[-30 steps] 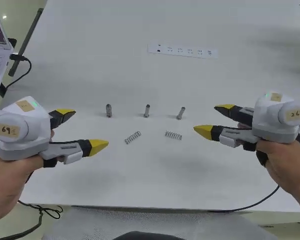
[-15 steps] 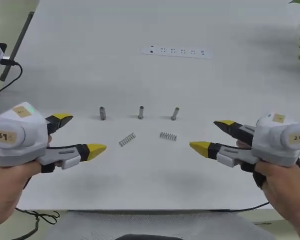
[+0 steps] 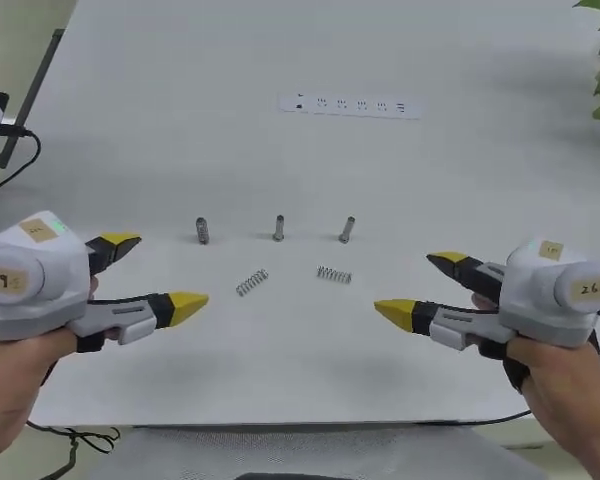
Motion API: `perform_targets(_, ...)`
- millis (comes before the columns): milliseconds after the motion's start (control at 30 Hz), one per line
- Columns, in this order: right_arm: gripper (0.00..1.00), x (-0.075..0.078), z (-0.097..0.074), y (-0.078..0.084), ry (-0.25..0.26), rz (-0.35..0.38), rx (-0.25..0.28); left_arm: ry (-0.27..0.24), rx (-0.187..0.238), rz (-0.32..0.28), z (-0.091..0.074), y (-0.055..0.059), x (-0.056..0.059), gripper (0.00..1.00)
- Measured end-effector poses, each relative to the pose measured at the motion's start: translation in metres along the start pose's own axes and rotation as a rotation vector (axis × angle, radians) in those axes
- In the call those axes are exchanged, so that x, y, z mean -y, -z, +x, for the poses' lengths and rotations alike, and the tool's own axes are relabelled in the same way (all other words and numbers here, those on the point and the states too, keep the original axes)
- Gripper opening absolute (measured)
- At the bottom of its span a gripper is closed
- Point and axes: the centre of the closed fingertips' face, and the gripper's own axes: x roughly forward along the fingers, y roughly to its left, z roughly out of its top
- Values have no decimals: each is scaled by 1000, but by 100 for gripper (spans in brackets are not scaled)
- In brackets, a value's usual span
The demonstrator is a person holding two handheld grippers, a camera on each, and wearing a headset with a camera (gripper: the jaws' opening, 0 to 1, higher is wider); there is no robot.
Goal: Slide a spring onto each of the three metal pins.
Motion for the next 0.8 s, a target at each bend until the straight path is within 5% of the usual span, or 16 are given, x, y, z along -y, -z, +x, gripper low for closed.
perform_targets(800,66,-2,-8,6,7,8,-10,58,-28,2,33,5,9,65)
